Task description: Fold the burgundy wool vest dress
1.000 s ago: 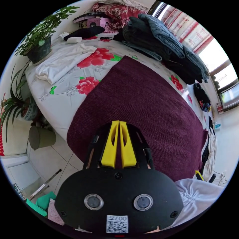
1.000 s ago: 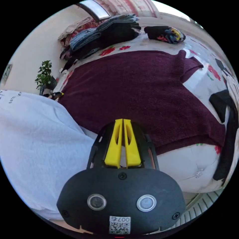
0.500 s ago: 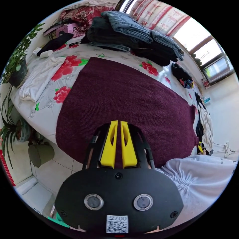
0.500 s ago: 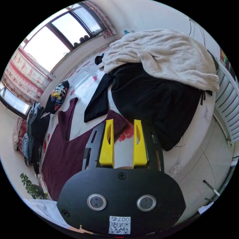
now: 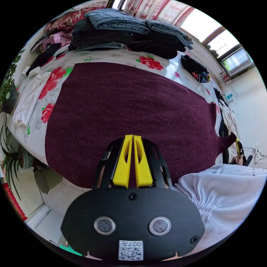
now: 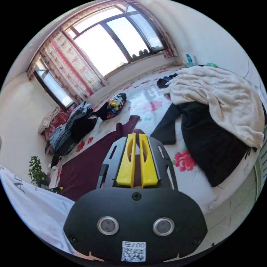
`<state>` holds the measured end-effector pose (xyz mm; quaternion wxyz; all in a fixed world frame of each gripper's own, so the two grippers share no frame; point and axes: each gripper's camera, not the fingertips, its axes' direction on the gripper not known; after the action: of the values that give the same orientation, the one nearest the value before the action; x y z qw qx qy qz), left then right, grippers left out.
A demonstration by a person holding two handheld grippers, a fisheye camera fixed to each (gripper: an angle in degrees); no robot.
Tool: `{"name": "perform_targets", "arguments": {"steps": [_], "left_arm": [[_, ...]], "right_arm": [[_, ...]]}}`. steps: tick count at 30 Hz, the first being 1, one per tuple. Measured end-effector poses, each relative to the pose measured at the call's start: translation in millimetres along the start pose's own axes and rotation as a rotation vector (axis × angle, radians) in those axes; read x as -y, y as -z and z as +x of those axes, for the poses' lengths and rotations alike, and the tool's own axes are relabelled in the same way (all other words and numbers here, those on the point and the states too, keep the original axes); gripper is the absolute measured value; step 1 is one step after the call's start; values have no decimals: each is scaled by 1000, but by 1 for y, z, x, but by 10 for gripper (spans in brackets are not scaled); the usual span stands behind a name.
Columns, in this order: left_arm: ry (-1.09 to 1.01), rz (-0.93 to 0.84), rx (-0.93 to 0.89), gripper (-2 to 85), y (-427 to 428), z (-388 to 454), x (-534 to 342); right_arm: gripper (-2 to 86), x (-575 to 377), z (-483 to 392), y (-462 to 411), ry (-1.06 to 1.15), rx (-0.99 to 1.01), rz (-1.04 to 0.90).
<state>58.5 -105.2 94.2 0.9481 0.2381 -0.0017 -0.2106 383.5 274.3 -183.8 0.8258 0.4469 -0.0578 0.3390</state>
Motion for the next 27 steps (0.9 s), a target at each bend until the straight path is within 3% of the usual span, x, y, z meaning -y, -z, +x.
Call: {"name": "perform_targets", "arguments": {"steps": [6, 10, 14, 16, 21, 27], "left_arm": [[9, 3, -21, -10, -8, 12, 8], [23, -7, -21, -10, -8, 11, 7], [45, -28, -12, -10, -7, 2, 4], [58, -44, -13, -10, -9, -3, 6], [75, -74, -15, -10, -10, -8, 21], [78, -77, 7, -10, 9, -13, 41]], "right_arm": [[31, -49, -149, -80, 351, 486, -274], [61, -87, -166, -144, 389, 558, -541], [62, -38, -103, -147, 384, 260, -325], [64, 12, -32, -158, 257, 37, -215], [74, 89, 83, -211, 43, -161, -219], [72, 110, 123, -295, 73, -226, -329]]}}
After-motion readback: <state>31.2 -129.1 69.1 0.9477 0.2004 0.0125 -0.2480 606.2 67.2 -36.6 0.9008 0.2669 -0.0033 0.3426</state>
